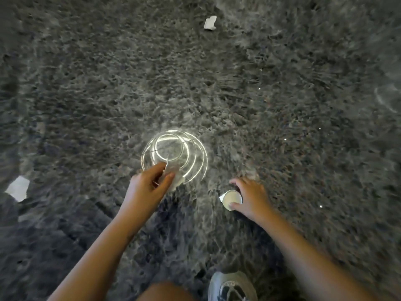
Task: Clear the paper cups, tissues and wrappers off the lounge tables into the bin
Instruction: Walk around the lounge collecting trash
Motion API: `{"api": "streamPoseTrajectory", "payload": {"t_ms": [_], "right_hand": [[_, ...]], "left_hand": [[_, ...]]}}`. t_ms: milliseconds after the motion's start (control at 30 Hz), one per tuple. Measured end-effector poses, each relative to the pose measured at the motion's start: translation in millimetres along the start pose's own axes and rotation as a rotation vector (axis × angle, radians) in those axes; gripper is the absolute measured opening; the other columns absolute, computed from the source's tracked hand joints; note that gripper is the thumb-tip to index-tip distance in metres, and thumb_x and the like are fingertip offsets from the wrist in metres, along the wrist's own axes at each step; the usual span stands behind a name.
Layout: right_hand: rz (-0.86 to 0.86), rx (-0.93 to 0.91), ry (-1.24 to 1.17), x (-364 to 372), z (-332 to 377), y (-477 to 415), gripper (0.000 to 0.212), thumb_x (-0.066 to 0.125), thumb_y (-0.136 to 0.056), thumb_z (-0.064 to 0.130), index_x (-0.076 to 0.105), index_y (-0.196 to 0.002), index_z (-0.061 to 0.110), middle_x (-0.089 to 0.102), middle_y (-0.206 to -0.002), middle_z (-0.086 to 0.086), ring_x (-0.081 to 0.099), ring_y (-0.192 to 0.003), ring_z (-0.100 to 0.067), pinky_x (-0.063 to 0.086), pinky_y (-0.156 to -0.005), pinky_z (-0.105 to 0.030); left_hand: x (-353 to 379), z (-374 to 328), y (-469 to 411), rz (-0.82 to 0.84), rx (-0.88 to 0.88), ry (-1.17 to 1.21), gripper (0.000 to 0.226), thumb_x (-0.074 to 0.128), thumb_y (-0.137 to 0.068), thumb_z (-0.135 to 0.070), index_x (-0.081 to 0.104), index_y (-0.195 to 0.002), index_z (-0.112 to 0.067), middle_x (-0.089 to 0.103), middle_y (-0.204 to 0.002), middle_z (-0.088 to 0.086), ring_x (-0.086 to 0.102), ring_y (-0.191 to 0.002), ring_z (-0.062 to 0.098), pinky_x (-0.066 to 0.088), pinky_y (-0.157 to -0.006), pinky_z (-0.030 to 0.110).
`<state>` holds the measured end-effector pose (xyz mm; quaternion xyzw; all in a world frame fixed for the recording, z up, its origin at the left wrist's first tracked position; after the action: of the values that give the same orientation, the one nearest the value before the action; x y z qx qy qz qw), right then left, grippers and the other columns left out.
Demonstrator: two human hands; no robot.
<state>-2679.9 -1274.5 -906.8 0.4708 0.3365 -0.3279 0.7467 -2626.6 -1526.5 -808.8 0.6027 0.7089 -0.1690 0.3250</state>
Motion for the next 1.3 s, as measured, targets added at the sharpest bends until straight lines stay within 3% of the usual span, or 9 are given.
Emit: {"api": "streamPoseTrajectory", "payload": {"t_ms": [233, 300, 400, 567, 767, 867, 1033, 1100, 1300], "right_hand": [[-0.079, 0.001, 0.137, 8.0, 4.2, -11.3, 0.023, 0.064, -0.080, 0.029, 0.059, -0.102, 0.024, 0.054, -0.105, 0.006, 0.047, -0.109, -0.016, 0.025, -0.082, -0.031], [-0.150, -0.061, 0.013, -5.3, 18.2, -10.0, 0.010, 0.060, -0.084, 0.025, 0.065, -0.091, 0.019, 0.061, -0.096, 0.004, 0.054, -0.101, -0.019, 0.023, -0.076, -0.030], [-0.181, -0.245, -0.329, -37.6, 62.5, -6.1, 0.002, 0.067, -0.078, 0.015, 0.067, -0.076, 0.015, 0.065, -0.079, 0.000, 0.059, -0.083, -0.023, 0.040, -0.078, -0.037], [-0.150, -0.386, -0.669, -78.1, 146.7, 4.9, 0.015, 0.076, -0.071, 0.008, 0.064, -0.077, 0.017, 0.060, -0.071, 0.012, 0.053, -0.067, 0.006, 0.040, -0.066, -0.007], [-0.090, -0.458, -0.764, -80.6, 215.5, 2.3, 0.014, 0.075, -0.072, 0.006, 0.063, -0.076, 0.012, 0.058, -0.065, 0.008, 0.049, -0.059, 0.003, 0.041, -0.063, -0.021], [-0.041, -0.526, -0.757, -73.0, 248.0, 1.5, 0.018, 0.076, -0.070, 0.004, 0.062, -0.071, 0.015, 0.059, -0.064, 0.007, 0.050, -0.057, 0.002, 0.041, -0.059, -0.016], [0.071, -0.645, -0.760, -51.3, 304.7, 2.6, 0.025, 0.079, -0.068, 0.010, 0.057, -0.064, 0.021, 0.055, -0.060, 0.007, 0.047, -0.055, -0.001, 0.038, -0.056, -0.016], [0.100, -0.714, -0.709, -41.7, 326.0, 1.9, 0.024, 0.078, -0.071, 0.014, 0.056, -0.069, 0.023, 0.055, -0.064, 0.007, 0.048, -0.058, -0.003, 0.039, -0.057, -0.017], [0.205, -0.798, -0.596, -0.2, 370.1, -33.7, 0.036, 0.080, -0.070, 0.024, 0.056, -0.097, 0.023, 0.061, -0.086, 0.009, 0.056, -0.077, -0.005, 0.042, -0.068, -0.009]], "left_hand": [[-5.7, 19.3, 2.5, -0.036, 0.013, -0.002, 0.022, 0.055, -0.088, -0.026, 0.058, -0.080, -0.006, 0.060, -0.066, 0.014, 0.058, -0.064, 0.028, 0.043, -0.061, 0.034], [-10.0, 21.8, 4.9, -0.053, 0.008, 0.026, 0.017, 0.055, -0.089, -0.028, 0.061, -0.085, -0.012, 0.061, -0.067, 0.010, 0.059, -0.063, 0.025, 0.042, -0.060, 0.031], [-19.5, 24.2, 7.9, -0.082, -0.002, 0.059, 0.012, 0.056, -0.089, -0.027, 0.063, -0.089, -0.017, 0.063, -0.069, 0.007, 0.060, -0.064, 0.023, 0.044, -0.062, 0.031], [-44.8, 19.5, 12.7, -0.133, 0.013, 0.126, 0.015, 0.055, -0.090, -0.026, 0.064, -0.091, -0.014, 0.064, -0.070, 0.008, 0.059, -0.066, 0.024, 0.045, -0.062, 0.037], [-83.5, 21.9, 34.3, -0.196, 0.041, 0.182, 0.028, 0.048, -0.095, -0.030, 0.064, -0.092, -0.007, 0.062, -0.069, 0.011, 0.055, -0.064, 0.024, 0.041, -0.061, 0.036], [-101.9, 30.6, 46.5, -0.237, 0.021, 0.160, 0.028, 0.046, -0.096, -0.024, 0.064, -0.092, -0.003, 0.062, -0.071, 0.008, 0.055, -0.066, 0.018, 0.040, -0.062, 0.029], [-129.4, 52.4, 71.9, -0.288, -0.024, 0.190, 0.016, 0.054, -0.092, -0.030, 0.059, -0.078, -0.022, 0.048, -0.054, -0.012, 0.047, -0.056, -0.002, 0.033, -0.052, 0.014], [-139.1, 67.3, 81.3, -0.337, -0.053, 0.191, 0.014, 0.055, -0.091, -0.030, 0.056, -0.077, -0.030, 0.050, -0.052, -0.016, 0.046, -0.053, -0.004, 0.033, -0.051, 0.013], [-159.4, 139.1, 120.6, -0.565, -0.259, 0.168, 0.014, 0.054, -0.093, -0.022, 0.060, -0.084, -0.014, 0.051, -0.059, -0.010, 0.049, -0.055, -0.003, 0.035, -0.052, 0.012]]}}
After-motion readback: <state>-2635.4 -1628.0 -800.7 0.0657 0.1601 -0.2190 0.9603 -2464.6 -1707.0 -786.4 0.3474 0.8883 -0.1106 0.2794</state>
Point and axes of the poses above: each hand's wrist, its own y-axis away from the middle knuckle, its own x-axis out of the palm, z = x × y, the point moved 4 cm from there along -y, towards the middle knuckle
